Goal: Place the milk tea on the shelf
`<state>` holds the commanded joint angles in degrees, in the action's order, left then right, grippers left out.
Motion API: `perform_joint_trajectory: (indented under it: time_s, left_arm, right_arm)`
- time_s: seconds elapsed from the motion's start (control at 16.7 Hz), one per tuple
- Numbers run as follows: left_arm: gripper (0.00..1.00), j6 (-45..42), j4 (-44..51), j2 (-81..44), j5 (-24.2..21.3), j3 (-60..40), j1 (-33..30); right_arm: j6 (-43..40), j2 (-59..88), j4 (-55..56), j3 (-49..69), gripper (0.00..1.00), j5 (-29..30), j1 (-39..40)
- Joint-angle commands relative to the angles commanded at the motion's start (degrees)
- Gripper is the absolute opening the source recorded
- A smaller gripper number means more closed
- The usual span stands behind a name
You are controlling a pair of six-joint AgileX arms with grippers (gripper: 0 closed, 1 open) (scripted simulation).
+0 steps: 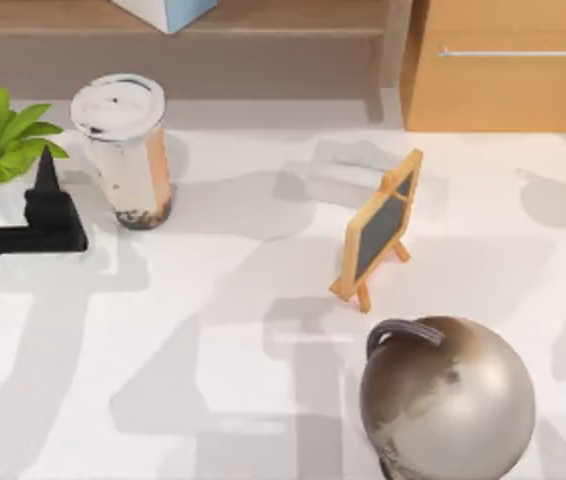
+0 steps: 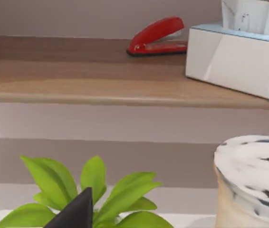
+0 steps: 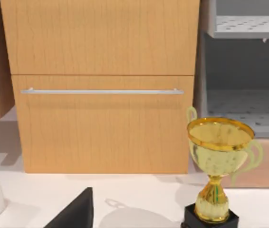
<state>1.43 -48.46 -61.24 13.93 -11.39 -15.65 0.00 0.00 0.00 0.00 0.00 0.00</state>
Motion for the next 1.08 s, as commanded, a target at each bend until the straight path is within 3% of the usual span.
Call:
perform_joint_trajectory:
  time_s: [0.54,0.78,1.08]
  left_arm:
    - [1.0,0.99,-33.06,-45.09,9.49,-7.56,-10.64]
    - [1.0,1.09,-39.01,-52.61,11.25,-9.13,-12.43]
    - [1.0,1.09,-39.17,-52.85,11.24,-8.98,-12.26]
  right_arm:
    - [0.0,0.0,0.0,0.0,1.0,0.0,0.0]
    - [0.0,0.0,0.0,0.0,1.0,0.0,0.0]
    - [0.0,0.0,0.0,0.0,1.0,0.0,0.0]
